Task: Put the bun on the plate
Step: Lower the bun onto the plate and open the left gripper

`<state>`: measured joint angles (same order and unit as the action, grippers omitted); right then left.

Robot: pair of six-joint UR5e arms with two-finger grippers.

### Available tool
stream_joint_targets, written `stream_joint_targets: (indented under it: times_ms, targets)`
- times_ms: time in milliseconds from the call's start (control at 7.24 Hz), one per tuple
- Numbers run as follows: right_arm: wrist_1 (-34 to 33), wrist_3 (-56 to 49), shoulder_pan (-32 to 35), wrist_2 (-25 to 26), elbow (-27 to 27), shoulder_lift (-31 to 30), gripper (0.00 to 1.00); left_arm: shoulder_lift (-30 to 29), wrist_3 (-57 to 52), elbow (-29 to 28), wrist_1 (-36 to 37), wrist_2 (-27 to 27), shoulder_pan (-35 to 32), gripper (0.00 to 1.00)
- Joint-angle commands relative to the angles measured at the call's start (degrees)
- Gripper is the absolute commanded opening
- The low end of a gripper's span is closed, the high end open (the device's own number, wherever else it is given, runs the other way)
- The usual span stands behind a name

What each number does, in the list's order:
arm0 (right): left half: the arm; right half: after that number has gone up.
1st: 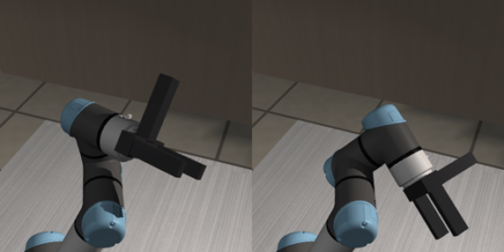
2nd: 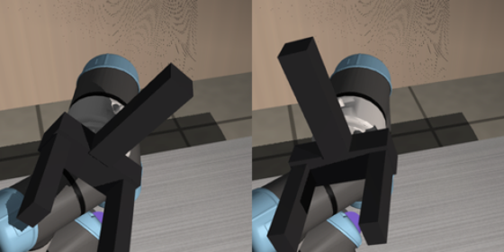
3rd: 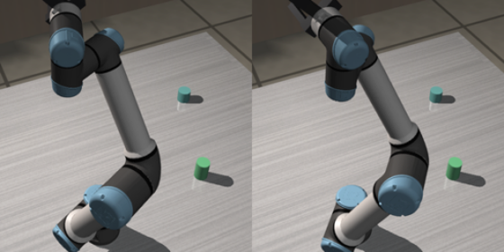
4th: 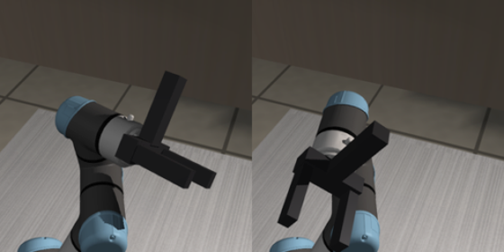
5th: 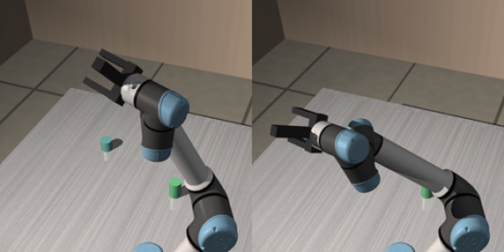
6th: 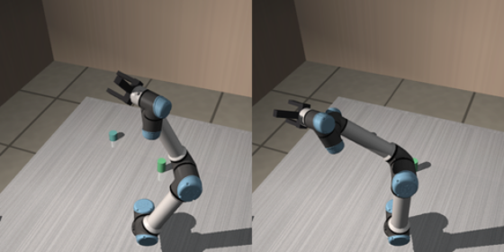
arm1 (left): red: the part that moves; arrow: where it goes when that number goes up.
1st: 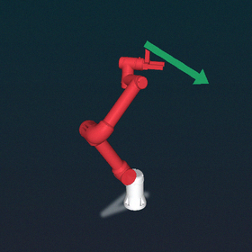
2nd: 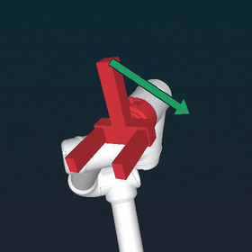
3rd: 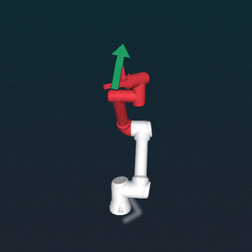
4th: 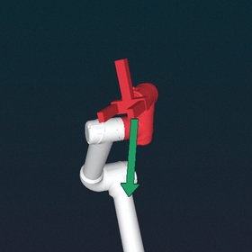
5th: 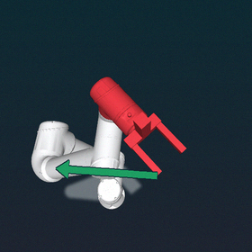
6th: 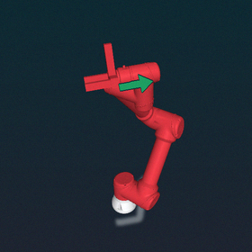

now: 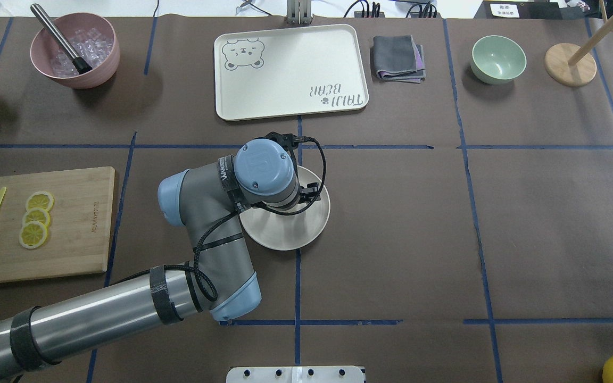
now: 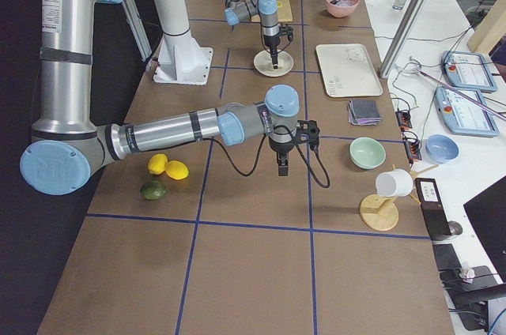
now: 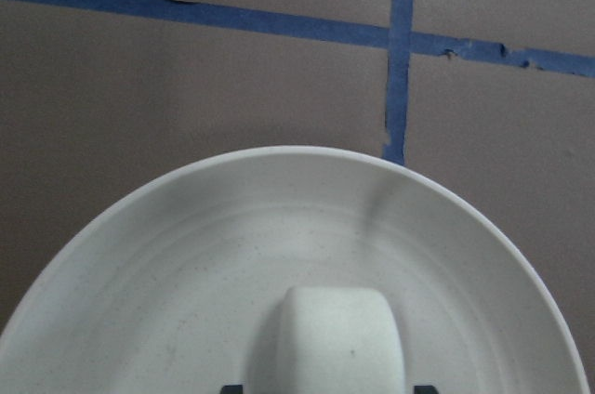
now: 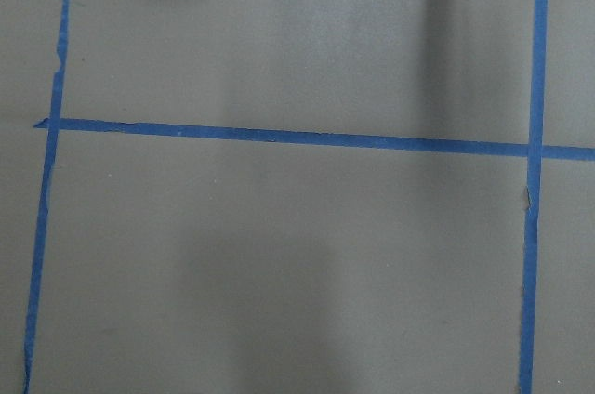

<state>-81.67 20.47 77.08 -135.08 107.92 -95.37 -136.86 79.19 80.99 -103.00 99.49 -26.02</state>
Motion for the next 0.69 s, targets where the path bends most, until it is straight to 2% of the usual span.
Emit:
stream_joint_targets:
  times_ms: [0, 276, 553]
  targets:
    - [-0.06, 0.09, 0.0, 0.0, 0.01, 0.01, 1.0, 0.36, 0.0, 2.4, 0.6, 0.17, -0.26, 0.99]
    - [-0.07, 0.09, 0.0, 0.0, 0.01, 0.1, 1.0, 4.66, -0.17, 10.81, 3.39, 0.44, -0.87, 0.99]
    - [-0.24, 0.0, 0.09, 0.0, -0.43, 0.62, 1.0, 8.6, -8.47, 21.87, 12.7, 0.62, -3.07, 0.99]
